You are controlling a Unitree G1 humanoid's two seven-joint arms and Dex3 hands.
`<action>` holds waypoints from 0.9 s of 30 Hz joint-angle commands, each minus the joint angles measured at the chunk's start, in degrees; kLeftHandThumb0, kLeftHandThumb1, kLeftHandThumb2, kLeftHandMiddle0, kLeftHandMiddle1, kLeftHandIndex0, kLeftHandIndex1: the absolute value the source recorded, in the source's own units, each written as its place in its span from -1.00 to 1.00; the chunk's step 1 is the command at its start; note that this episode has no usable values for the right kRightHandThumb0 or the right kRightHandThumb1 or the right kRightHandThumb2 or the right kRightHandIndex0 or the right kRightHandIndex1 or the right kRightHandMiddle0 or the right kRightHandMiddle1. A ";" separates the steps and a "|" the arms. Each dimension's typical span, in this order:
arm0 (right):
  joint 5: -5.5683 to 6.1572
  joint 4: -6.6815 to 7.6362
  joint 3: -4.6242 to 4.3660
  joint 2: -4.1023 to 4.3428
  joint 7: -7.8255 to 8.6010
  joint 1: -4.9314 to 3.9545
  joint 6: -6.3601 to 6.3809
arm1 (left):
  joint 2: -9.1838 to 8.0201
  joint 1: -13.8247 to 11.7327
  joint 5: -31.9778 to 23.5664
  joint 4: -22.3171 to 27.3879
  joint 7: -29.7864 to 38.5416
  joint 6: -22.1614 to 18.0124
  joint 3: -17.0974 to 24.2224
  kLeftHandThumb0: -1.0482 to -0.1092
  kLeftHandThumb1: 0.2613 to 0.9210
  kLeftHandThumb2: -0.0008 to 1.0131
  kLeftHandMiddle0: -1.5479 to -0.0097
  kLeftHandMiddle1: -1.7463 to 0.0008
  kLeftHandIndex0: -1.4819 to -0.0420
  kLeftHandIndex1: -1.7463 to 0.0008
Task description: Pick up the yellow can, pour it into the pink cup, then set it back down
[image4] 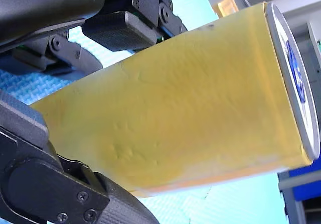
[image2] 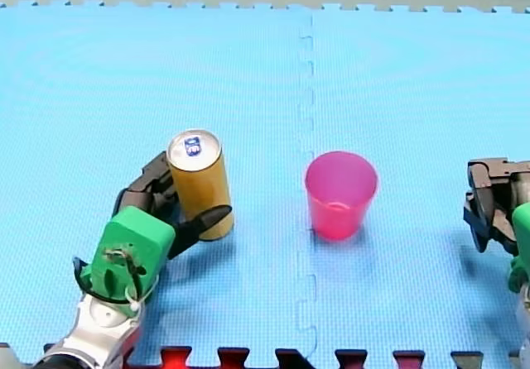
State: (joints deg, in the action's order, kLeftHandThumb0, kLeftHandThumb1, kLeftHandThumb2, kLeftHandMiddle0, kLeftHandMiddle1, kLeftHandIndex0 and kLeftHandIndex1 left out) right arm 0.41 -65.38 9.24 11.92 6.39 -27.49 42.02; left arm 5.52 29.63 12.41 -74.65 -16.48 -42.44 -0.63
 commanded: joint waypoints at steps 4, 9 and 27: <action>-0.02 -0.16 -0.06 0.28 -0.09 0.13 0.35 | -0.79 0.29 0.73 0.27 -0.47 0.78 -0.65 -1.00 0.52 -0.99 0.73 1.00 0.83 1.00; -0.03 -0.33 -0.07 0.25 -0.15 0.09 0.44 | -1.14 0.41 1.23 0.37 -0.16 1.57 -1.26 -1.00 0.64 -0.96 0.78 1.00 0.86 1.00; 0.27 -1.35 0.09 0.16 0.21 -0.53 0.08 | -1.97 -0.01 0.19 1.53 0.65 -0.16 -1.30 -1.00 0.65 -0.98 0.82 1.00 0.88 1.00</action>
State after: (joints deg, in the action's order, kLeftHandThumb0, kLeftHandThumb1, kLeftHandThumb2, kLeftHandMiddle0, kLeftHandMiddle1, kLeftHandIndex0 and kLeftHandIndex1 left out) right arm 0.49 -66.59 9.21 11.89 6.58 -27.78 42.30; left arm 3.86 29.71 13.17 -73.52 -16.25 -41.78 -2.32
